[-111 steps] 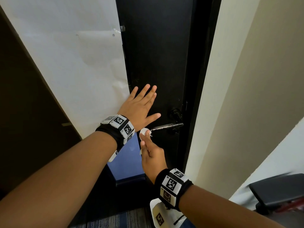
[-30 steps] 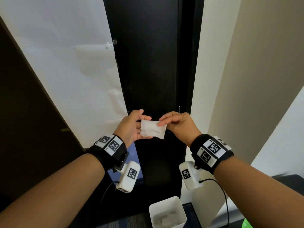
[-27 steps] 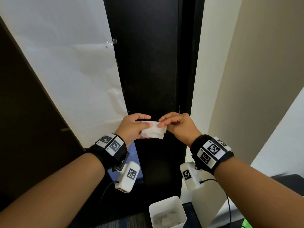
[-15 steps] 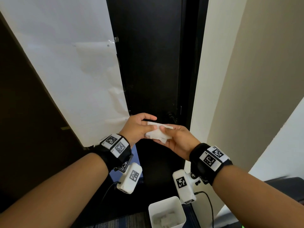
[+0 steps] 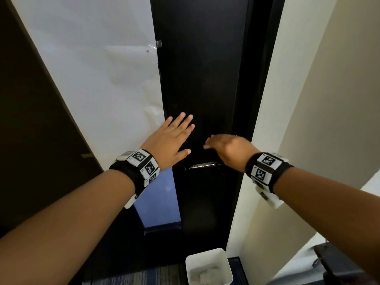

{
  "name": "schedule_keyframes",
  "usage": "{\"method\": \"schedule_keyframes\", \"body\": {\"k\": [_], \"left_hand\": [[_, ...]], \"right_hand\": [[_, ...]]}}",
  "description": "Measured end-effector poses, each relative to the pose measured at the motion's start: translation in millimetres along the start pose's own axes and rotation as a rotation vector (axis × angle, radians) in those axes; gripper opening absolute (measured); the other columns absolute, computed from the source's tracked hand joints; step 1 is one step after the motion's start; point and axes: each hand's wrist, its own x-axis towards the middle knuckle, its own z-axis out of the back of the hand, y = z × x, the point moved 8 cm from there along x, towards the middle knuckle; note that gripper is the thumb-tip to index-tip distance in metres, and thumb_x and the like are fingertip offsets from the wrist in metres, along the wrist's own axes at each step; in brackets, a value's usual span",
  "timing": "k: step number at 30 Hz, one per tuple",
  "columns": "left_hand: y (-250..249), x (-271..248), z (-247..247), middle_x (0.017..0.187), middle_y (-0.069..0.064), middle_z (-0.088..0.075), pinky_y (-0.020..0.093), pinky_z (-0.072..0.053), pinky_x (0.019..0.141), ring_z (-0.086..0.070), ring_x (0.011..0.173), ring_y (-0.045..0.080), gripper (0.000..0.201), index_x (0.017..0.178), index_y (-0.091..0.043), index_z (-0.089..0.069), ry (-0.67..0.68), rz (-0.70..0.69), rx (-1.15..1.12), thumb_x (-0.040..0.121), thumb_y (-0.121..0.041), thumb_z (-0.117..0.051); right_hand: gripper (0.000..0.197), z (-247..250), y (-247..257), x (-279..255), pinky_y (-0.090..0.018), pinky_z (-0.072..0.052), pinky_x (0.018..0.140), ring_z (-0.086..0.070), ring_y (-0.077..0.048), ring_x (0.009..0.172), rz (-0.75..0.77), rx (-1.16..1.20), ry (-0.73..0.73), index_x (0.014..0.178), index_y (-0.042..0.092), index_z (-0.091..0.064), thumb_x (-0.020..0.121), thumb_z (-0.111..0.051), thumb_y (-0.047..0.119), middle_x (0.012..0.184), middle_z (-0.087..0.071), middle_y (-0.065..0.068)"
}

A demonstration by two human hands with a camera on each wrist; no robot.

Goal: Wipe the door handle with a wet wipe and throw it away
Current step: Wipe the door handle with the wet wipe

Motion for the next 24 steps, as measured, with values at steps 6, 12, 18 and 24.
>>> {"method": "schedule_keyframes", "body": {"k": [6,12,18,24], "left_hand": [[0,2,-10,0.161,0.003,0.005,0.038,0.004,0.120,0.012,0.147,0.015,0.068,0.152,-0.016,-0.003,0.025,0.003,0.054,0.096,-0.052,-0.017],[-1,2,-9,0.161,0.003,0.004,0.039,0.002,0.121,0.010,0.147,0.016,0.067,0.152,-0.016,-0.004,0.028,-0.005,0.058,0.096,-0.052,-0.016],[0,1,-7,0.161,0.002,0.004,0.039,0.001,0.121,0.009,0.147,0.016,0.066,0.152,-0.017,-0.002,0.017,-0.009,0.068,0.097,-0.050,-0.016],[0,3,-7,0.161,0.001,0.000,0.038,0.001,0.121,0.007,0.148,0.015,0.066,0.152,-0.017,-0.003,0.007,0.003,0.031,0.094,-0.050,-0.008]], "right_hand": [[0.050,-32,-4,-17,-0.039,-0.047,0.100,-0.061,-0.022,0.109,0.011,-0.043,0.382,0.127,0.020,-0.054,0.088,-0.026,0.036,0.116,-0.067,-0.005],[0.047,-34,-2,-14,-0.033,-0.015,0.120,-0.063,-0.014,0.100,0.034,-0.074,0.372,0.113,0.018,-0.060,0.089,-0.023,0.034,0.100,-0.070,0.000],[0.025,-32,9,-15,-0.033,-0.049,0.086,-0.061,-0.023,0.080,-0.205,0.103,0.295,0.095,0.015,-0.059,0.094,-0.037,0.025,0.081,-0.062,-0.001],[0.024,-32,24,-12,-0.028,-0.036,0.099,-0.061,-0.027,0.093,-0.335,0.108,0.232,0.100,0.008,-0.060,0.094,-0.040,0.019,0.100,-0.066,-0.009]]}}
